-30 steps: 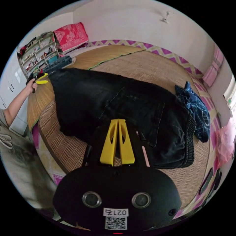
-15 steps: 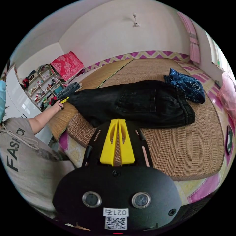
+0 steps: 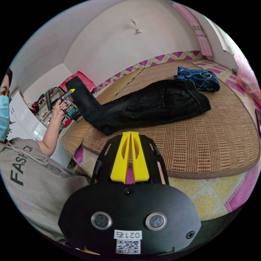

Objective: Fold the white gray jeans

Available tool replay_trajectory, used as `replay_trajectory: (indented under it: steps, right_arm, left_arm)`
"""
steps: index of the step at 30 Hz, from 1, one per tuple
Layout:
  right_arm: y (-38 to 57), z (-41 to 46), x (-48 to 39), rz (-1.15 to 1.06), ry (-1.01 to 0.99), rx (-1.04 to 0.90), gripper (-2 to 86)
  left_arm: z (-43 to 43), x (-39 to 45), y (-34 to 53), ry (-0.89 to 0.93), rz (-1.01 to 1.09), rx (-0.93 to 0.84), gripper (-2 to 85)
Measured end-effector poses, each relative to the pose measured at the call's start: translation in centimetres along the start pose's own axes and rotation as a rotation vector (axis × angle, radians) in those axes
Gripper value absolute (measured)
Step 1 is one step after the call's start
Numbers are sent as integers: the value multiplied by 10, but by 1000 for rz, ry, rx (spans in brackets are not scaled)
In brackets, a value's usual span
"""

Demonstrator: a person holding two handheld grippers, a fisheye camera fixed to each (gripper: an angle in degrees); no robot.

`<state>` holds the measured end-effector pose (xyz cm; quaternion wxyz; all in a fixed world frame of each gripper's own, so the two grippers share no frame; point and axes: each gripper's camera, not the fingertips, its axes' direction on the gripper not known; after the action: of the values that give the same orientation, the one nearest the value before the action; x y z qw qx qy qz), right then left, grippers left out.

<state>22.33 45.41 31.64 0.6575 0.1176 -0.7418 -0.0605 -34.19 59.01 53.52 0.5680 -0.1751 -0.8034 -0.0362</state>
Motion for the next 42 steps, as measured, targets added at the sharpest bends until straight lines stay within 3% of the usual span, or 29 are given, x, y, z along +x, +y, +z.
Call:
replay_trajectory:
  steps: [4,7,10,13,15,18,21,26,31,37,40,42]
  right_arm:
    - [16,-21,26,36,-36,16,-6]
    - [28,-38,44,59,-49,14,-6]
    - [36,-59,60,70,-51,31,-5]
    - [37,-75,80,81,-36,45,-2]
    - [28,-83,99,125,-19,66,6]
    - [8,-96,131,240,-28,141,49]
    - [-8,-102,176,431,-115,194,95]
    - [-23,-93,219,661,-212,255,133]
    - [-45,-85,220,795,-229,356,129]
    - [-83,-62,202,893,-299,397,61]
    - [-128,-82,136,759,-238,419,46]
    - [-197,-103,19,456,-67,425,39]
  left_arm:
    - [114,183,-23,5,208,-228,2]
    - [200,271,1,-150,339,-422,-5]
    - [185,313,-9,-298,423,-322,-8]
    - [148,326,-43,-291,391,-220,-8]
    - [149,338,-53,-240,413,-232,-6]
    - [194,360,-36,-224,519,-402,3]
    - [177,355,-36,-218,496,-340,26]
    - [129,308,-39,-24,450,-229,65]
    - [69,223,-27,219,253,-123,38]
    - [33,101,35,257,-1,-165,-6]
    - [16,55,77,217,-47,-198,-9]
    - [6,31,103,186,-69,-213,-9]
